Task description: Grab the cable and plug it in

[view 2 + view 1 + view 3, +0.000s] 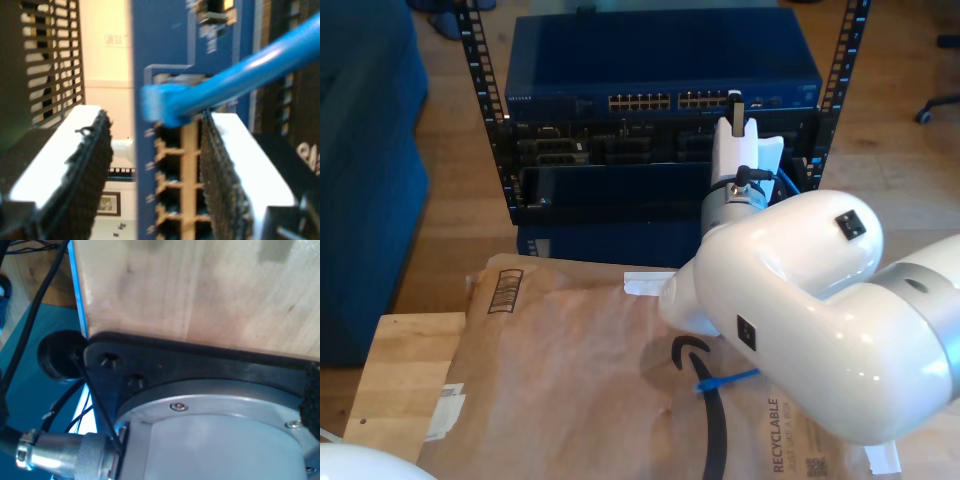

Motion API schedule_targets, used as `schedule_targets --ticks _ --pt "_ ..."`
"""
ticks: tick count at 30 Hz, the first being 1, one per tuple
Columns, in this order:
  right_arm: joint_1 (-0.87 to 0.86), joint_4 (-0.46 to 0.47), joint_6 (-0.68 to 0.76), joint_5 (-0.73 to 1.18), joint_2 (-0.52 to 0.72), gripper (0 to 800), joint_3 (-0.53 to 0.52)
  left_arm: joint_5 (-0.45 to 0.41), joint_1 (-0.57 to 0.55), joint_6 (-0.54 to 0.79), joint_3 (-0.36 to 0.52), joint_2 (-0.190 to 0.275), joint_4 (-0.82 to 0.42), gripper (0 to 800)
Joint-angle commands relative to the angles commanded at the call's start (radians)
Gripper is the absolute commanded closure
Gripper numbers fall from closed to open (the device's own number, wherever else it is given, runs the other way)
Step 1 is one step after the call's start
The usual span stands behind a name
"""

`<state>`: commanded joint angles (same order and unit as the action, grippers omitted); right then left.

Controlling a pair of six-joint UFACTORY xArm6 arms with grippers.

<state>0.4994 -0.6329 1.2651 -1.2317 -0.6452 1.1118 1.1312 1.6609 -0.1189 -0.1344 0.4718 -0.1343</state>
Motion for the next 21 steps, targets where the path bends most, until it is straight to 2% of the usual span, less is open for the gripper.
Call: schedule_targets --ticks 4,6,7,11,13,16,21 --pt "0.009 0.006 0.0 0.011 0.109 406 -0.15 0.0 0.0 0.0 0.0 0.0 0.002 0" --pt "0.008 0.017 -0.002 0.035 0.175 333 -0.221 0.0 0.0 0.0 0.0 0.0 0.0 0" --pt "0.006 0.043 -0.002 0.057 0.207 254 -0.253 0.0 0.0 0.0 0.0 0.0 0.0 1" --pt "-0.017 0.186 -0.005 0.23 0.381 102 -0.404 0.0 0.0 0.0 0.0 0.0 0.002 0" --pt "-0.055 0.216 -0.017 0.33 0.482 90 -0.46 0.0 0.0 0.0 0.002 0.0 0.002 1" --pt "-0.132 0.302 -0.133 0.494 0.621 72 -0.528 0.0 0.0 0.0 0.0 0.0 0.002 0" --pt "-0.302 0.391 -0.302 0.832 0.829 26 -0.577 0.0 0.0 0.0 0.0 0.0 0.002 0"
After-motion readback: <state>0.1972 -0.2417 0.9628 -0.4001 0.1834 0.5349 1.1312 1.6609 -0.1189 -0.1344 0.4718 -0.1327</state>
